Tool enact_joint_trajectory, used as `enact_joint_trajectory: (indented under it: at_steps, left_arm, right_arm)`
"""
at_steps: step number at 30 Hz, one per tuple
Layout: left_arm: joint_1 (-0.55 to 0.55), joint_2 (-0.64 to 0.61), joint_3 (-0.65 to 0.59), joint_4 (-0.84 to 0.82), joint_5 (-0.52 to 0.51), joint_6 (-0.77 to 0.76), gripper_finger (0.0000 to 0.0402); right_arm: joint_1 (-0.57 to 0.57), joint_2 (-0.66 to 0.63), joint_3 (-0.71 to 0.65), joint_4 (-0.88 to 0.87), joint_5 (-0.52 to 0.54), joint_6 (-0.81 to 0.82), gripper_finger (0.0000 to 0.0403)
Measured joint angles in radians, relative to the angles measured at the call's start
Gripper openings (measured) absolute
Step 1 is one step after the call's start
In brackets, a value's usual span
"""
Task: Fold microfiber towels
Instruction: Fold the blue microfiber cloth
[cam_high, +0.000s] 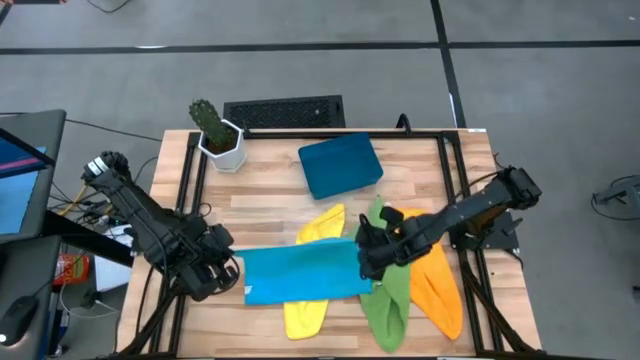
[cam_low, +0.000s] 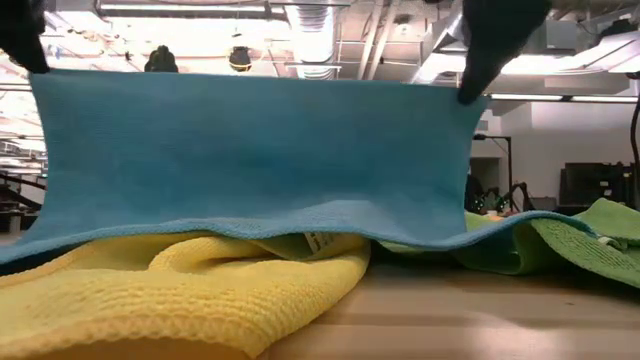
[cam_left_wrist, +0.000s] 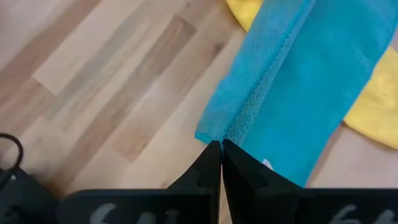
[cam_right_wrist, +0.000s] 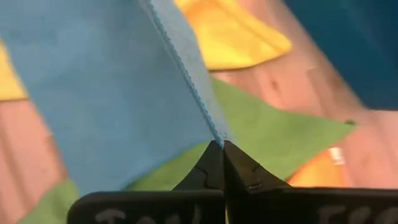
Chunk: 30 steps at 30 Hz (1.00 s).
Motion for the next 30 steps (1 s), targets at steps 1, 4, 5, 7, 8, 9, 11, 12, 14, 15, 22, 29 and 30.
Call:
enact_joint_trajectory:
  at_steps: [1,4,5,7,8,9,11,12,14,15,22,29,30]
  left_arm:
    - [-0.009,0.000,0.000,0.007,0.003,-0.011,0.0000]
    - [-0.037,0.000,0.000,0.049,0.003,-0.023,0.0000]
    - [-0.045,0.000,0.000,0.053,0.003,-0.032,0.0000]
    - [-0.061,0.000,-0.007,0.076,-0.004,-0.050,0.0000]
    - [-0.066,0.000,-0.017,0.092,-0.007,-0.054,0.0000]
    - [-0.072,0.000,-0.033,0.107,-0.009,-0.054,0.0000]
    - [-0.079,0.000,-0.065,0.135,-0.008,-0.068,0.0000]
    - [-0.081,0.001,-0.079,0.155,-0.009,-0.076,0.0000]
    - [-0.082,0.001,-0.102,0.192,-0.006,-0.084,0.0000]
    - [-0.082,0.001,-0.114,0.209,-0.004,-0.085,0.0000]
    - [-0.082,0.001,-0.175,0.311,0.014,-0.064,0.0000]
    - [-0.083,0.001,-0.200,0.329,0.040,-0.064,0.0000]
    - [-0.083,0.001,-0.200,0.330,0.041,-0.058,0.0000]
  right_arm:
    - [0.013,0.000,-0.002,0.007,-0.001,0.018,0.0010]
    - [0.051,0.000,-0.008,0.014,-0.001,0.056,0.0011]
    - [0.061,0.000,-0.009,0.025,-0.001,0.068,0.0011]
    - [0.079,0.000,-0.022,0.053,-0.003,0.095,0.0011]
    - [0.086,0.000,-0.034,0.075,-0.011,0.105,0.0011]
    - [0.092,0.000,-0.044,0.103,-0.021,0.112,0.0011]
    - [0.103,0.000,-0.066,0.149,-0.039,0.127,0.0011]
    - [0.109,0.000,-0.075,0.164,-0.043,0.131,0.0011]
    - [0.120,0.000,-0.091,0.198,-0.044,0.139,0.0011]
    - [0.124,0.000,-0.099,0.211,-0.044,0.146,0.0012]
    - [0.154,0.002,-0.138,0.274,-0.086,0.154,0.0012]
    - [0.156,0.002,-0.165,0.358,-0.100,0.131,0.0012]
    - [0.155,0.002,-0.175,0.371,-0.103,0.129,0.0012]
